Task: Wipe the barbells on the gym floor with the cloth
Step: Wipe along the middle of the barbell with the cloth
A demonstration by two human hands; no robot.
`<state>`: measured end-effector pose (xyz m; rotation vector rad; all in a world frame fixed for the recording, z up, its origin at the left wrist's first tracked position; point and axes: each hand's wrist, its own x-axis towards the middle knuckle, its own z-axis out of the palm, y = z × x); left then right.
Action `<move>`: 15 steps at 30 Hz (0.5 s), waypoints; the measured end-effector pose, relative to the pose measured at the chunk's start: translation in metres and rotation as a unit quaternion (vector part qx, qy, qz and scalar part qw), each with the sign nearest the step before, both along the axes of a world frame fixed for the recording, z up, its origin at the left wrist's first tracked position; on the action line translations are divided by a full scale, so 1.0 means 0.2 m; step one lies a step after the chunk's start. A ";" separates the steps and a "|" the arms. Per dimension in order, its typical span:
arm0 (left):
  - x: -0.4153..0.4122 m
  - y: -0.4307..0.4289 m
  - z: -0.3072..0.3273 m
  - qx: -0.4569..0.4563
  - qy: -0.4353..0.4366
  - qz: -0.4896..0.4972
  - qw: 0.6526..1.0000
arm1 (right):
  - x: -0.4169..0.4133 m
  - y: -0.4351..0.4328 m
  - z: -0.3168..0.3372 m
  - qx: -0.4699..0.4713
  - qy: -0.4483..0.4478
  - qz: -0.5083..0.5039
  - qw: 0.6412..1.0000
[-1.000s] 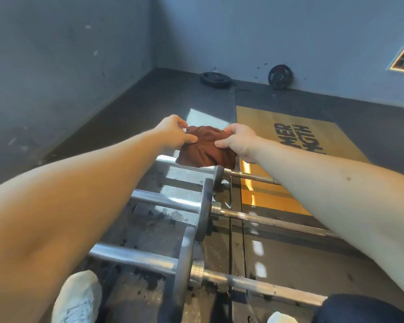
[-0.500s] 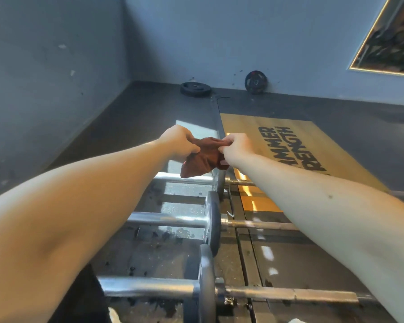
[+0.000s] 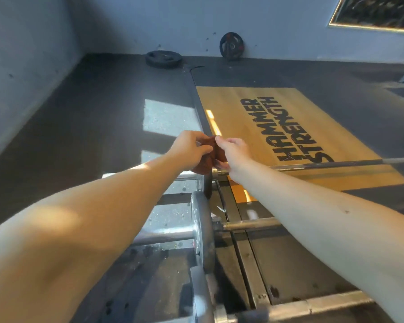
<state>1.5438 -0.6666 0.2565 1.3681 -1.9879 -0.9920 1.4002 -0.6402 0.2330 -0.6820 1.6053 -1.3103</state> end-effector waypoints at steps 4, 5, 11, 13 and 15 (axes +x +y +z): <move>-0.18 -0.12 -0.14 0.019 -0.003 -0.020 1.000 | -0.17 -0.08 -0.15 0.002 -0.095 0.033 0.995; -0.21 -0.17 -0.18 0.021 -0.008 -0.025 0.999 | -0.21 -0.11 -0.19 0.002 -0.112 0.029 0.993; -0.15 -0.31 -0.18 0.032 -0.016 -0.033 0.999 | -0.15 -0.27 -0.28 -0.007 -0.114 0.027 0.993; -0.07 -0.39 -0.19 0.004 -0.033 -0.011 0.999 | -0.08 -0.38 -0.29 -0.018 -0.022 0.029 0.999; 0.04 -0.47 -0.24 0.004 -0.037 0.036 0.999 | 0.01 -0.48 -0.29 -0.027 0.099 0.062 0.993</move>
